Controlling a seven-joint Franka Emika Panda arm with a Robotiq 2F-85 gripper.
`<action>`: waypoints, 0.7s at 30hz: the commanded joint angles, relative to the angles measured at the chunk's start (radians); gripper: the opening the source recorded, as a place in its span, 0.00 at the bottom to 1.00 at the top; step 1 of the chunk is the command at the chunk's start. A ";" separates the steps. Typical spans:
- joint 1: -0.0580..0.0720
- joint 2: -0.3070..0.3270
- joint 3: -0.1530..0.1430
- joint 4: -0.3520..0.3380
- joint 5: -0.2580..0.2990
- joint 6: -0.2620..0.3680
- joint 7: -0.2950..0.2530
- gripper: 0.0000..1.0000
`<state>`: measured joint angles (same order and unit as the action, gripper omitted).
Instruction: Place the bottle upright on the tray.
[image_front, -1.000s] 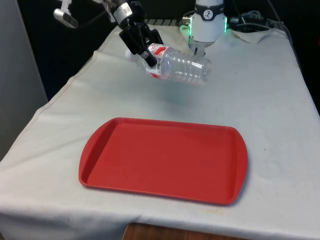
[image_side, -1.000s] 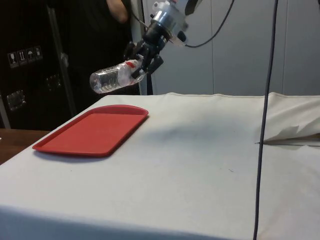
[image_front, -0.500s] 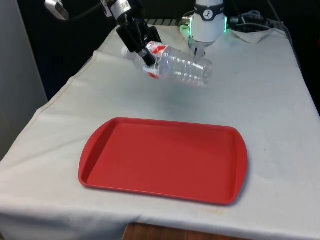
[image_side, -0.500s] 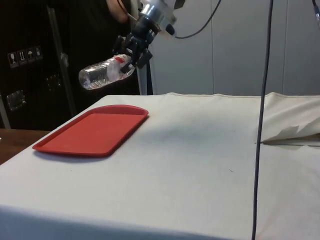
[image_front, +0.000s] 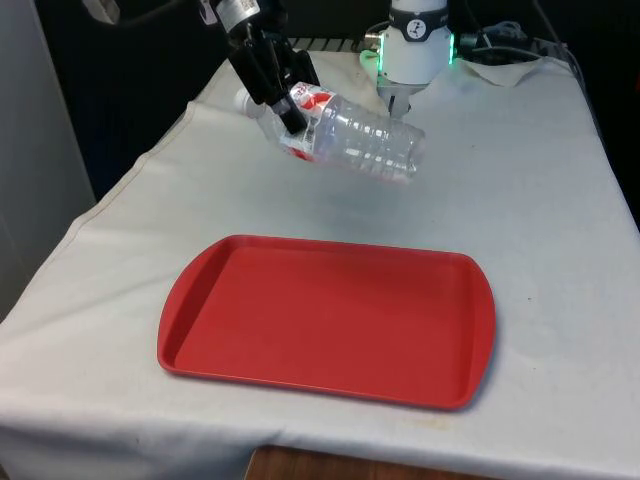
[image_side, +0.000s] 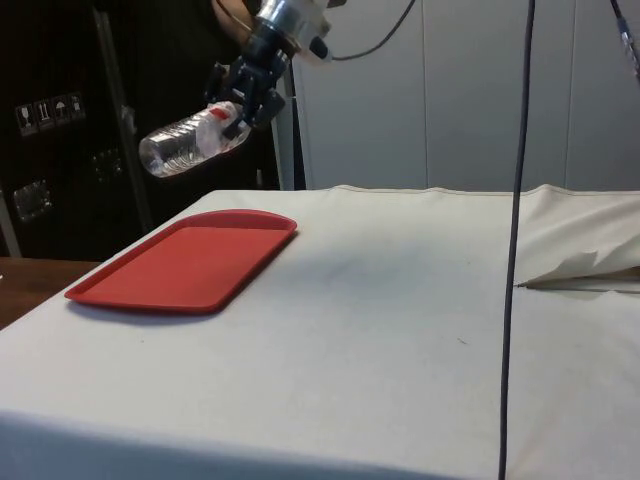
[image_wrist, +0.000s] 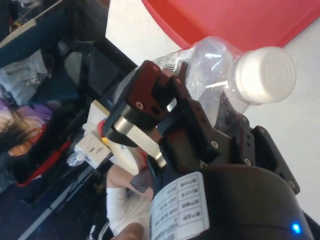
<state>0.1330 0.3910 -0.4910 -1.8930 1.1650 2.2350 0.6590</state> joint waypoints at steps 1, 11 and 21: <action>0.001 0.003 0.001 0.007 -0.006 0.002 0.005 0.18; 0.010 0.033 0.005 0.070 -0.085 0.016 0.070 0.18; 0.009 0.039 0.011 0.102 -0.157 0.009 0.090 0.18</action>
<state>0.1380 0.4250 -0.4760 -1.7960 1.0150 2.2420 0.7390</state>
